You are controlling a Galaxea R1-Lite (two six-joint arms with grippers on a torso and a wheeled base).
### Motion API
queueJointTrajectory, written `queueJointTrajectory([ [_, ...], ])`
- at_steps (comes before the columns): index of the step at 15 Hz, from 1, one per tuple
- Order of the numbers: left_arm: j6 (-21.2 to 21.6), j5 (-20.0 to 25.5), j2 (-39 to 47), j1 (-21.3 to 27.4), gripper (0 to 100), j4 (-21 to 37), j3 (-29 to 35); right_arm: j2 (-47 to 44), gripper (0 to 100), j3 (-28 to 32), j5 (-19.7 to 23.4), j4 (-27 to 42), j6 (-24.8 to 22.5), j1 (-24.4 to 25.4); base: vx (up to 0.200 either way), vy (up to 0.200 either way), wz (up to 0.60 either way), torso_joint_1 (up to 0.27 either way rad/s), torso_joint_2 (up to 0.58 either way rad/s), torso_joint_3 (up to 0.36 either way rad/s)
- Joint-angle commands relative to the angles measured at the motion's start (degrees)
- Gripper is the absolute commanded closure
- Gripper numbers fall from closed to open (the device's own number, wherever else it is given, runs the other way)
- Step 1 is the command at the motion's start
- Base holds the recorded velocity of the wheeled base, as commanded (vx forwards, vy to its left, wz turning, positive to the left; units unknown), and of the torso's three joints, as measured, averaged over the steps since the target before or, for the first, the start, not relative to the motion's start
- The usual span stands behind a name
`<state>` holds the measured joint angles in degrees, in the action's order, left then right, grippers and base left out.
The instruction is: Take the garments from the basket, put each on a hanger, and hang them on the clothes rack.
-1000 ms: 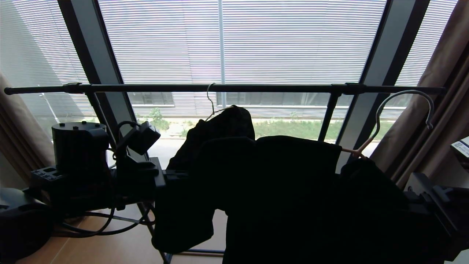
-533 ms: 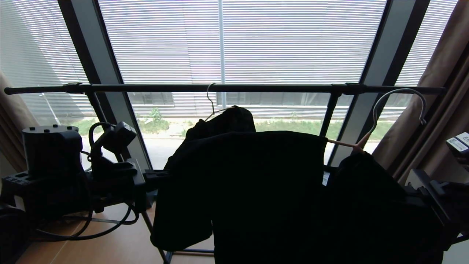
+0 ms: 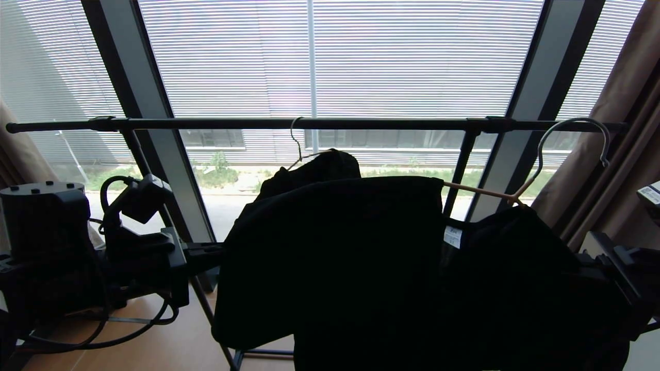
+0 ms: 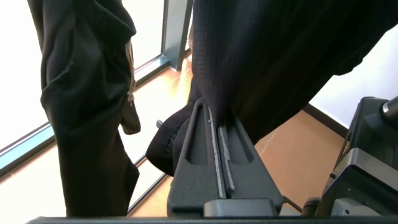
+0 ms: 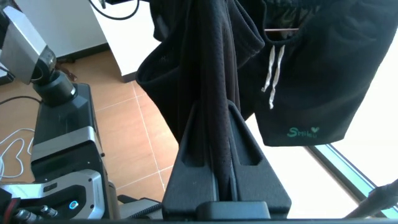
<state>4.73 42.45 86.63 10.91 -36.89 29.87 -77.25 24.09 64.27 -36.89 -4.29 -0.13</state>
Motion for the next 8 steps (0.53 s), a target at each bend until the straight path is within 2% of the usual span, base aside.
queueJointTrajectory([
  [1, 0.0, 0.0, -0.3, -0.6, 100, 0.0, -0.2, -0.1, 100, 0.2, 0.1, 0.0, 0.0, -0.5, 0.0, 0.0, 0.0, 0.0, 0.0, 0.0],
  [8, 0.0, 0.1, -0.8, -1.9, 100, -3.4, -3.5, -0.1, 100, 0.4, 0.2, 0.0, 0.0, -1.6, 0.0, 0.0, 0.0, 0.0, 0.0, 0.0],
])
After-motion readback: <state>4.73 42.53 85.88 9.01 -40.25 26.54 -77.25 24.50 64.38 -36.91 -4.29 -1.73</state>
